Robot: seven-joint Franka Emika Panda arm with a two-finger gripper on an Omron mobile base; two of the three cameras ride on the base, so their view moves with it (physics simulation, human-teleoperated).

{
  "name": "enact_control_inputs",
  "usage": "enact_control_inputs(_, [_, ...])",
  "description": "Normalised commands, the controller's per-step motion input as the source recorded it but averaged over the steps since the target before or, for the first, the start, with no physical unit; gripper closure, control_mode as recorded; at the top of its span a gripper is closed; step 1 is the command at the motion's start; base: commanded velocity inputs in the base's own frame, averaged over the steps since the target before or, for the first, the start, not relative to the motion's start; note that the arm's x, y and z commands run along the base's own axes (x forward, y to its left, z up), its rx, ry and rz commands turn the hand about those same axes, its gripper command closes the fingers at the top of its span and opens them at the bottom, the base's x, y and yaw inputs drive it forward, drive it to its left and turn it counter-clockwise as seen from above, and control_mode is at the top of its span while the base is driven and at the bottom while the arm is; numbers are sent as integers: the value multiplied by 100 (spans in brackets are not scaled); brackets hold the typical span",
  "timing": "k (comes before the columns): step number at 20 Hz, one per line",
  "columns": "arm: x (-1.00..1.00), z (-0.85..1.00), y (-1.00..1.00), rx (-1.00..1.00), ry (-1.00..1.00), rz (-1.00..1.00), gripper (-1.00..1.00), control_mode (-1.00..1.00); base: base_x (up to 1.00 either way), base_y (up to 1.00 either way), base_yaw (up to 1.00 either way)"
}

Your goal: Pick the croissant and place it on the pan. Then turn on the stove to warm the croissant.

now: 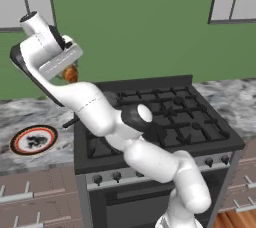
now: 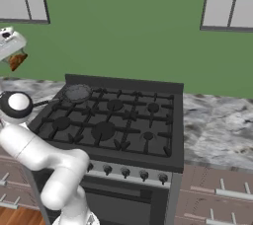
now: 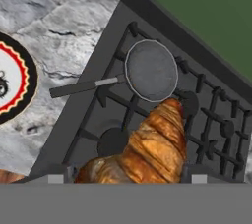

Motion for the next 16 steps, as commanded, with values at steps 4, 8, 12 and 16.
enact_control_inputs(4, [-79, -10, -100, 6, -7, 0, 100, -100, 0, 0, 0])
enact_control_inputs(8, [-65, -26, -100, 8, -11, 3, 100, -100, 0, 0, 0])
enact_control_inputs(12, [-51, -48, -100, 10, -11, 5, 100, -100, 0, 0, 0])
enact_control_inputs(16, [4, -75, -100, 10, -15, 17, 100, -100, 0, 0, 0])
